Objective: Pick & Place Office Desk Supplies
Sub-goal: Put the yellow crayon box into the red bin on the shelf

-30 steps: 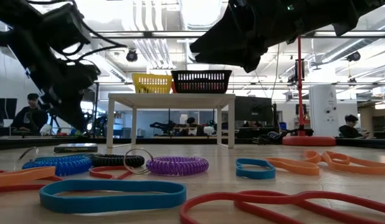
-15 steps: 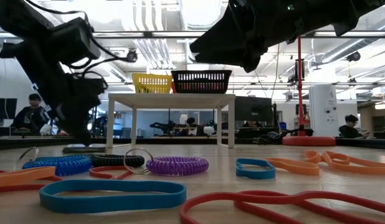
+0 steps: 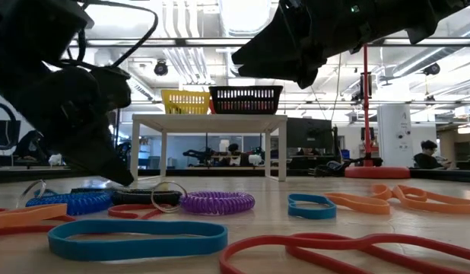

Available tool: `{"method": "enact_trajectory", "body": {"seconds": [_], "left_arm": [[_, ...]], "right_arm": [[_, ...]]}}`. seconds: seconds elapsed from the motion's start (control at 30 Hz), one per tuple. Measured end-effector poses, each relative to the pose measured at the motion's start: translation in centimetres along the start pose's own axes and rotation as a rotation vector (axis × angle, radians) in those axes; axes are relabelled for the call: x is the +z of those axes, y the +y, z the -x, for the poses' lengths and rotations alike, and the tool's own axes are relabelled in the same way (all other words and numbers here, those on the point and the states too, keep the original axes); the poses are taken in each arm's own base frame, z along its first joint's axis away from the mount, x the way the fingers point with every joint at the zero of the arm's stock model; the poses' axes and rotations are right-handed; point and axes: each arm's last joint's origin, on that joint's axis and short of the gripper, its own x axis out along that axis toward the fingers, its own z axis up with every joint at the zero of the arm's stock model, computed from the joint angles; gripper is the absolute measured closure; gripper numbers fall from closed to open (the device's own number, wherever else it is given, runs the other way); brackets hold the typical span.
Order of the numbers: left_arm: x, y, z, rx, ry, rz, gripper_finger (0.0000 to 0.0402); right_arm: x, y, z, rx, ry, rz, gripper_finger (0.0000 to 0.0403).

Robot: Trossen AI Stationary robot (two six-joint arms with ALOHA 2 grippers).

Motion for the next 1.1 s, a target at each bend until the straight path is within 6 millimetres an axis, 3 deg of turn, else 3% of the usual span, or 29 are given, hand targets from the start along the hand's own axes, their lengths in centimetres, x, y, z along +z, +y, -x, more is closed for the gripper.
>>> {"method": "enact_trajectory", "body": {"seconds": [0.2,0.47,0.63,0.8,1.1], "left_arm": [[1.7,-2.5,0.1,-0.081,-0.014,-0.120,0.0400],[3.3,-2.8,2.5,0.017,0.073,-0.197,0.0400],[2.9,-2.7,3.3,-0.076,0.139,-0.178,0.0400],[1.6,-2.5,3.3,-0.147,0.218,-0.193,0.0400],[-0.2,-1.2,2.8,-0.187,0.173,-0.140,0.0400]], "right_arm": [[0.0,0.0,0.0,0.001,0.000,0.000,0.0216],[-1.1,-0.3,-0.9,0.050,0.057,-0.118,0.0216],[-2.8,-1.2,-4.2,0.156,0.182,-0.280,0.0216],[-2.6,-3.0,-8.1,0.281,0.305,-0.453,0.0216],[-2.7,-5.9,-12.6,0.264,0.561,-0.557,0.0216]]}}
